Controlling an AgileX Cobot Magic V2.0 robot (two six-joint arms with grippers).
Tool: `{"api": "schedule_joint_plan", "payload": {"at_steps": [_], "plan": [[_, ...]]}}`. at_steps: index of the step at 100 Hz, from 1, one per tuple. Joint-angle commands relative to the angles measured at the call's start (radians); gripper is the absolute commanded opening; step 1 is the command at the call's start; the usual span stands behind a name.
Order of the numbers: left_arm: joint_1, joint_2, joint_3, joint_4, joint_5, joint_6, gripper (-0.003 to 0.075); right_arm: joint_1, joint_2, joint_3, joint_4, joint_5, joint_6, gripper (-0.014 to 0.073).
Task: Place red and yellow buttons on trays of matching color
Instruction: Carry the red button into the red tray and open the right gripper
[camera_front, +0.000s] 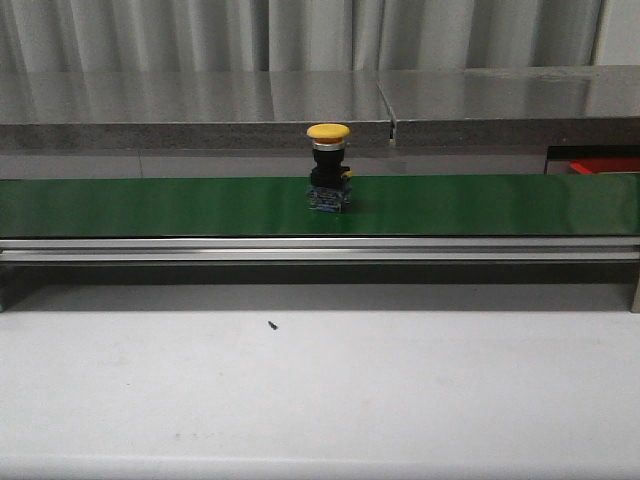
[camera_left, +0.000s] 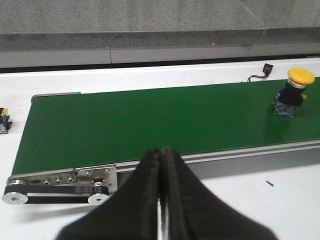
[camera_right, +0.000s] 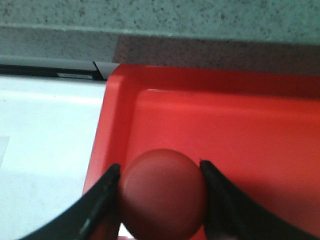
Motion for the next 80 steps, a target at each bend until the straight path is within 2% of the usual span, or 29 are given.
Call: {"api": "schedule_joint_plan", "payload": {"at_steps": [1, 51, 58, 73, 80], "plan": [[-0.010, -0.003, -0.027, -0.035, -0.047, -0.001, -0.0019, -0.005, -0.045, -0.039, 0.025, -0.043, 0.002, 0.0143], [-0.010, -0.003, -0.027, -0.035, -0.054, -0.001, -0.0019, -0.005, 0.009, -0.039, 0.023, -0.027, 0.002, 0.0157], [-0.010, -0.003, -0.027, -0.035, -0.054, -0.001, -0.0019, -0.005, 0.005, -0.039, 0.023, -0.027, 0.002, 0.0222], [-0.010, -0.003, -0.027, -0.035, -0.054, -0.001, -0.0019, -0.005, -0.019, -0.039, 0.024, -0.026, 0.002, 0.0499], [-0.010, -0.003, -0.027, -0.035, -0.055, -0.001, -0.0019, -0.005, -0.042, -0.040, 0.025, -0.026, 0.002, 0.0575]]}}
